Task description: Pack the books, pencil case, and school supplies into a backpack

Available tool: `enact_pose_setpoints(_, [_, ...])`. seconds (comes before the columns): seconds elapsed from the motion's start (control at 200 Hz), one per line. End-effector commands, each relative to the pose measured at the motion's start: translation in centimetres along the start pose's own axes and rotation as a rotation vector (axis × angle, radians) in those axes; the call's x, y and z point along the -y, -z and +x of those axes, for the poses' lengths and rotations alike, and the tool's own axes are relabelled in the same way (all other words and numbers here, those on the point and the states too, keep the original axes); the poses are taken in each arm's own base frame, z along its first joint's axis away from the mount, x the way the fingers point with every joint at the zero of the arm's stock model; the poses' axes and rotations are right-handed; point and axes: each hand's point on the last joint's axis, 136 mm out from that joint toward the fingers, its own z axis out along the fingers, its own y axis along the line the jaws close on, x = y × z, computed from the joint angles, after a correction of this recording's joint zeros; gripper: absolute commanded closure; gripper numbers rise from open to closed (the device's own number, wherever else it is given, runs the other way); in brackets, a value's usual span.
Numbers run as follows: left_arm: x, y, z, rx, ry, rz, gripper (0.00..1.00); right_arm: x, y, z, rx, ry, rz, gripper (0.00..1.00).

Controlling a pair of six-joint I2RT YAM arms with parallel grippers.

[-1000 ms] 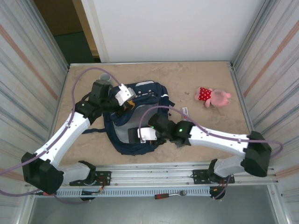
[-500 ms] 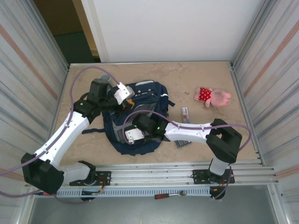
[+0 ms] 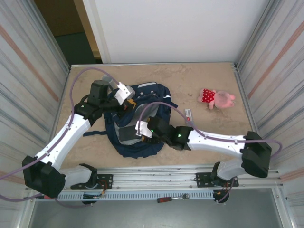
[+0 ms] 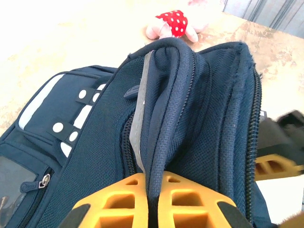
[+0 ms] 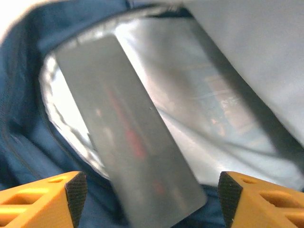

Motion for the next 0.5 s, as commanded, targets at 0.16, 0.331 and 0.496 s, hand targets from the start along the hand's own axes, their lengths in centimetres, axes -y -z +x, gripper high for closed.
enact_pose_setpoints(0.16, [0.0,2.0,-4.8,0.198,-0.020,-0.019,1.00,-2.2,-2.0,0.0,-0.023,-0.572,0.047,0.44])
enact_pose_setpoints(0.331, [0.4,2.6,-5.8,0.233,-0.008,-0.002,1.00,-2.6,-5.8,1.6,-0.124,-0.480,0.130,0.46])
enact_pose_setpoints(0.496, [0.6,3.0,-6.3,0.249,-0.011,0.001,1.00,-2.6,-8.5,1.8,-0.142,-0.429,0.171,0.42])
